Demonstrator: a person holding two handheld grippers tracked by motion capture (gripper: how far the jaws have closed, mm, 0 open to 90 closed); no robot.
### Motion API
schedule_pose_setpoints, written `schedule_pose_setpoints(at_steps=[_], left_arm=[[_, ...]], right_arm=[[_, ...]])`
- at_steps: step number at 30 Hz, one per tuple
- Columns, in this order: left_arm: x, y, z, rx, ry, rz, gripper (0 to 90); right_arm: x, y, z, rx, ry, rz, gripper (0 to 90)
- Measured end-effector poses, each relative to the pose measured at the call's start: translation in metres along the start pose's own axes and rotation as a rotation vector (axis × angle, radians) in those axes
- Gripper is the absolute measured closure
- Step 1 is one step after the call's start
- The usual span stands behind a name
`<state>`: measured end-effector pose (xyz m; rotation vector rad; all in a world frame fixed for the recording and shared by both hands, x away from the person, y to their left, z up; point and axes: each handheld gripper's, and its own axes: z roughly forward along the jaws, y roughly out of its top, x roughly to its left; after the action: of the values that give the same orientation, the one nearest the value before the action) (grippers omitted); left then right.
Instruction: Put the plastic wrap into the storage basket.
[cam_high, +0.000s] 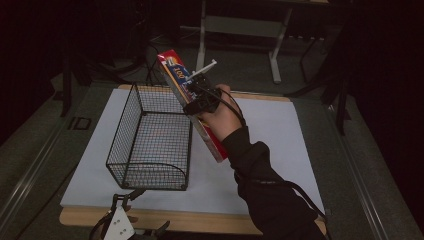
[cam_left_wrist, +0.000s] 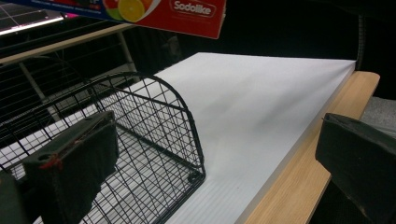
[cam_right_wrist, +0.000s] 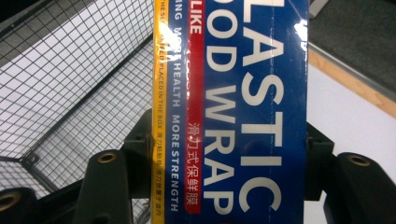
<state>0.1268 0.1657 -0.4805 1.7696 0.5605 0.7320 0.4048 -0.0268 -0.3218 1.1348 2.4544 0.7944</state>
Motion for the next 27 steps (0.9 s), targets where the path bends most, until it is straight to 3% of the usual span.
schedule_pose_setpoints(at_steps=[14, 27], left_arm=[[0.000, 0.000, -0.001, -0.001, -0.001, 0.000, 0.0], [0.000, 0.000, -0.003, -0.009, -0.005, 0.006, 0.0]], right_arm=[[0.037, 0.024, 0.012, -0.041, -0.005, -0.029, 39.7], [0.072, 0.039, 0.039, -0.089, 0.041, -0.009, 39.7]])
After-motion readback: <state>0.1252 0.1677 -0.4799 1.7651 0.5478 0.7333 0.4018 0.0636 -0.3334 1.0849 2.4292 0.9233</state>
